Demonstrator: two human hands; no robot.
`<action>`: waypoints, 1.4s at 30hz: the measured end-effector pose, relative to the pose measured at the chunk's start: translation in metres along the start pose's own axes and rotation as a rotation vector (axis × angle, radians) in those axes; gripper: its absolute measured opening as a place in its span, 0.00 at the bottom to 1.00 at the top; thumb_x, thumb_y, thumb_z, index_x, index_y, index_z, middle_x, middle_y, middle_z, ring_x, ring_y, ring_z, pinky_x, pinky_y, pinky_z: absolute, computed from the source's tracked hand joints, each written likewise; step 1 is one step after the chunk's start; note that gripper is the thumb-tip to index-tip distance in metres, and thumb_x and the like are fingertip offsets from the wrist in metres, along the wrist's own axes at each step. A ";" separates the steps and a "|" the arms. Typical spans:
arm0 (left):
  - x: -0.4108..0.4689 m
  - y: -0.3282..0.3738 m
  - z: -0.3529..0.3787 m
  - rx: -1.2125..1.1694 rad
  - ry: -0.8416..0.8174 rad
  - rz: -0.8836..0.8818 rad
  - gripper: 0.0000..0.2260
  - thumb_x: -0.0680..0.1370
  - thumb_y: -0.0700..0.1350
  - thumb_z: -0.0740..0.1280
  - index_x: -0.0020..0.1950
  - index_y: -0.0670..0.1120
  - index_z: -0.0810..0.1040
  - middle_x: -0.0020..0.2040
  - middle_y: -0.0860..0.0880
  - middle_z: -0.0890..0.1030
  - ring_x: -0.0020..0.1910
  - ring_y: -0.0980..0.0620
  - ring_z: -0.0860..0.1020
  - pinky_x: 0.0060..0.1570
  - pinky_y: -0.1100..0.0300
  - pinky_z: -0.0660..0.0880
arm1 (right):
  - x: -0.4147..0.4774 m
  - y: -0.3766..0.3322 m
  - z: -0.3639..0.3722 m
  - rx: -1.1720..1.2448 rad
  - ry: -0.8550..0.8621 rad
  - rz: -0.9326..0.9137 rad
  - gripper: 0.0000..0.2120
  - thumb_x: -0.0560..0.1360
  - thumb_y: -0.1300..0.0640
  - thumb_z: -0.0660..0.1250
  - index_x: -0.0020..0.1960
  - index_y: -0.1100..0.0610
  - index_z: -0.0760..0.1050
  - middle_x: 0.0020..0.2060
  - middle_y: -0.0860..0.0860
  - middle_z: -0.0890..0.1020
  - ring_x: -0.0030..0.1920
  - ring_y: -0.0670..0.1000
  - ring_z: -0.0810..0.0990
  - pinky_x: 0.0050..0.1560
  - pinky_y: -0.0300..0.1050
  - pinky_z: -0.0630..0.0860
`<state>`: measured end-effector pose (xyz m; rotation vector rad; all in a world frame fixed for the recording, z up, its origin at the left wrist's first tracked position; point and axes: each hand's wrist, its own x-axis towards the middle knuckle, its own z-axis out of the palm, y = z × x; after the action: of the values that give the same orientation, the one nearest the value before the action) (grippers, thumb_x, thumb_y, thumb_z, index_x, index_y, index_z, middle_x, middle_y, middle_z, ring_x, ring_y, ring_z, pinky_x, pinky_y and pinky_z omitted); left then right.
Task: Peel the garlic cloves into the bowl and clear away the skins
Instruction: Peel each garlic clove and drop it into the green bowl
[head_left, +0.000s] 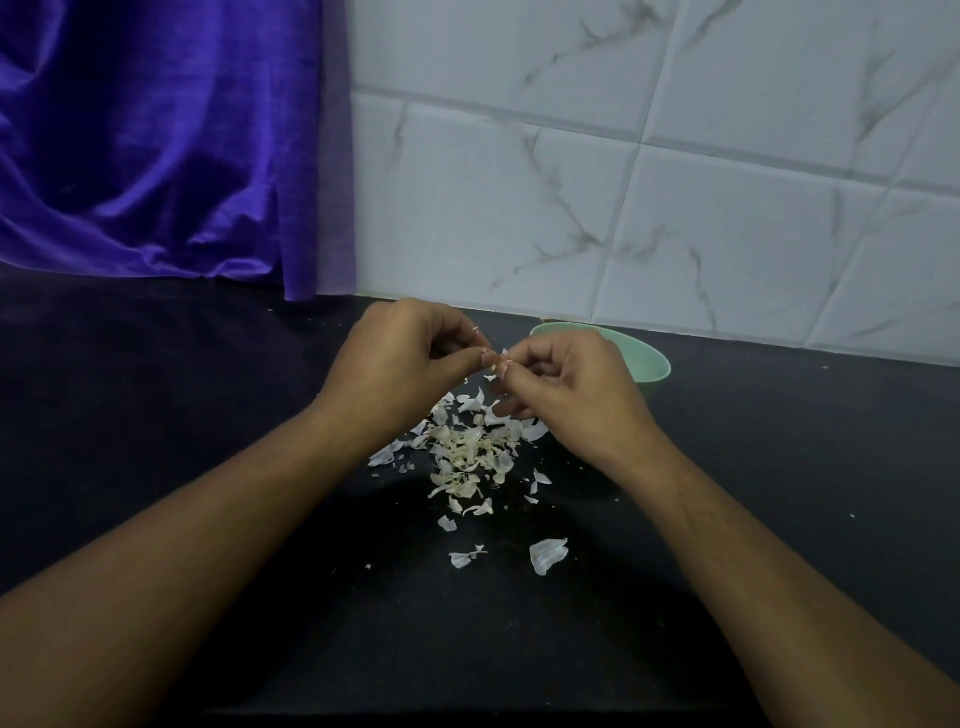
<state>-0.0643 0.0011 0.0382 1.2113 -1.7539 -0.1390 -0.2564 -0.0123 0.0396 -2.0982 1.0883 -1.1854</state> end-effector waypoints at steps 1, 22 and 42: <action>0.000 0.000 0.000 0.010 -0.002 -0.003 0.02 0.76 0.51 0.77 0.45 0.54 0.87 0.33 0.59 0.84 0.34 0.61 0.82 0.39 0.56 0.81 | 0.000 0.000 0.000 -0.007 -0.006 -0.004 0.06 0.80 0.62 0.70 0.45 0.58 0.85 0.36 0.53 0.87 0.37 0.51 0.88 0.44 0.55 0.86; 0.002 0.005 -0.001 -0.388 -0.201 -0.223 0.03 0.77 0.44 0.76 0.49 0.45 0.87 0.41 0.46 0.87 0.40 0.52 0.85 0.36 0.61 0.78 | 0.003 0.002 -0.003 0.117 0.095 0.004 0.06 0.79 0.63 0.69 0.43 0.60 0.80 0.34 0.60 0.84 0.33 0.55 0.86 0.40 0.55 0.82; 0.005 0.001 -0.003 -0.521 -0.109 -0.266 0.06 0.77 0.38 0.76 0.52 0.46 0.85 0.46 0.44 0.88 0.45 0.49 0.86 0.37 0.58 0.83 | 0.004 0.003 -0.007 0.224 0.100 0.028 0.11 0.73 0.69 0.76 0.52 0.58 0.80 0.47 0.53 0.86 0.40 0.55 0.86 0.51 0.57 0.83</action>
<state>-0.0627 -0.0007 0.0432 1.0508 -1.5059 -0.7809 -0.2626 -0.0171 0.0432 -1.8649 0.9751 -1.3453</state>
